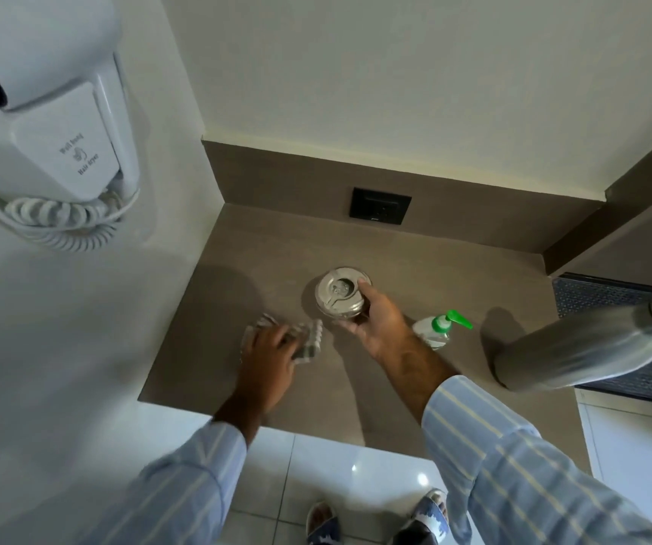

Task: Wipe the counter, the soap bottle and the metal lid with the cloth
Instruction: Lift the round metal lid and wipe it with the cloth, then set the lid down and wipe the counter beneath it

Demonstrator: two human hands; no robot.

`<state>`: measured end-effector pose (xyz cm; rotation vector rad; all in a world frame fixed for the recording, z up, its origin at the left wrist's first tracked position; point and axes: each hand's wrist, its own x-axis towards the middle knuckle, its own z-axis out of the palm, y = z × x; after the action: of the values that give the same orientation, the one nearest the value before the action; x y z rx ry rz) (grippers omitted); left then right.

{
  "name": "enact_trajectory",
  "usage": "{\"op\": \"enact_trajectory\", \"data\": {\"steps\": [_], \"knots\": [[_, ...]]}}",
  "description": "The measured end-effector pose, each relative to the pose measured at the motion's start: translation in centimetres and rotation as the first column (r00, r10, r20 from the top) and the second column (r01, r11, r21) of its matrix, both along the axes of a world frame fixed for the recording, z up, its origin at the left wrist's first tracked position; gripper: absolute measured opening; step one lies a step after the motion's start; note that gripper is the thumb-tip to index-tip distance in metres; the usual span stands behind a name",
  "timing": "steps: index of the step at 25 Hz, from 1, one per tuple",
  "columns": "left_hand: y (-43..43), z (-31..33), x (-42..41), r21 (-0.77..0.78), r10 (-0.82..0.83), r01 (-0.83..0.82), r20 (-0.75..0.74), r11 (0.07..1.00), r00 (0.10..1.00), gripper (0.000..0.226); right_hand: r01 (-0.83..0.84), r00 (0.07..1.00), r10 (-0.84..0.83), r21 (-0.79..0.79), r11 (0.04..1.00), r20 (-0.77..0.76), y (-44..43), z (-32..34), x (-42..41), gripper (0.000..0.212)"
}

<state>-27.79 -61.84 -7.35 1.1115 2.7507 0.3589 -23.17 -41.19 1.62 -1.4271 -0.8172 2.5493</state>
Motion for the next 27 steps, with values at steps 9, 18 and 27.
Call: {"op": "enact_trajectory", "data": {"steps": [9,18,27], "knots": [[-4.5,1.0,4.8,0.118,0.302,-0.798,0.885,0.592,0.355,0.047,-0.276,0.958,0.241,0.28,0.92,0.153,-0.7,-4.3,-1.1,0.008],[2.5,2.4,-1.6,0.18,0.218,-0.799,0.906,0.574,0.362,0.029,-0.402,0.908,0.318,0.36,0.842,0.272,-2.3,-8.1,-1.3,0.01],[2.4,3.7,-1.9,0.21,0.388,-0.805,0.79,0.554,0.474,0.037,-0.537,0.843,0.271,0.745,0.394,0.464,-2.3,-3.5,-0.1,0.05]]}}
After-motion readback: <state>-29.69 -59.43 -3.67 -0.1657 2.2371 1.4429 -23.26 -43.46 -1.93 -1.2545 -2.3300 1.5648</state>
